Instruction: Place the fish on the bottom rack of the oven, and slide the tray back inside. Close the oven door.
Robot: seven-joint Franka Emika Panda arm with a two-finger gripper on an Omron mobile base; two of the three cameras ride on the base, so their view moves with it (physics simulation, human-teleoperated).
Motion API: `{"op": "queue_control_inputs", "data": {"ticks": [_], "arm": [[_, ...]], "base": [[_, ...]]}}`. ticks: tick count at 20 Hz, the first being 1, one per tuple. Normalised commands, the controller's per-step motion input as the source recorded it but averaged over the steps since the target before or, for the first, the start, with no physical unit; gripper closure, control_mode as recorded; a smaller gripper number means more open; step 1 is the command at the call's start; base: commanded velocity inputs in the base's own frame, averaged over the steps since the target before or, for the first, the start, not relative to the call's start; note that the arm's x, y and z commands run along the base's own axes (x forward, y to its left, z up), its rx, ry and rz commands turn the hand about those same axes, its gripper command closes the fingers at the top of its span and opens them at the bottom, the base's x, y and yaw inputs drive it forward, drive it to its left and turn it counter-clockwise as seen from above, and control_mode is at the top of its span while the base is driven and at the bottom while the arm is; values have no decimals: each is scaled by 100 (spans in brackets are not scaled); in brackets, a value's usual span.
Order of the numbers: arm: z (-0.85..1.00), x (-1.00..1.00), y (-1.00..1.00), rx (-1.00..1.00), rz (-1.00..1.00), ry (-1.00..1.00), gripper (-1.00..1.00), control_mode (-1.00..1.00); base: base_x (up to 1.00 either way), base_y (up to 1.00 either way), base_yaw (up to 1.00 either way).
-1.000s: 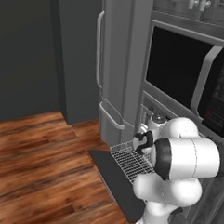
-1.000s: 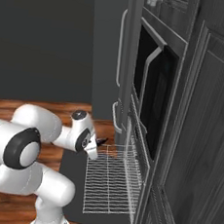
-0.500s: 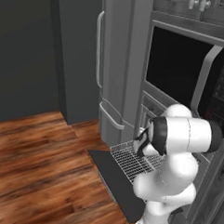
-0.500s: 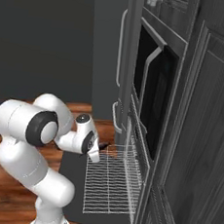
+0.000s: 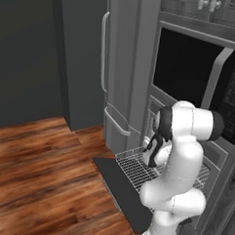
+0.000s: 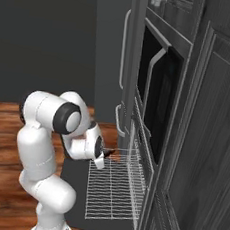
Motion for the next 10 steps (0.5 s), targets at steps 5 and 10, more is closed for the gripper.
{"op": "queue_control_inputs", "data": {"ticks": [5, 10], "arm": [[-42, 29, 0, 0, -5, 2, 100, -100], [-41, 37, 0, 0, -8, 1, 100, -100]], "base": [[0, 0, 0], [0, 0, 0]]}}
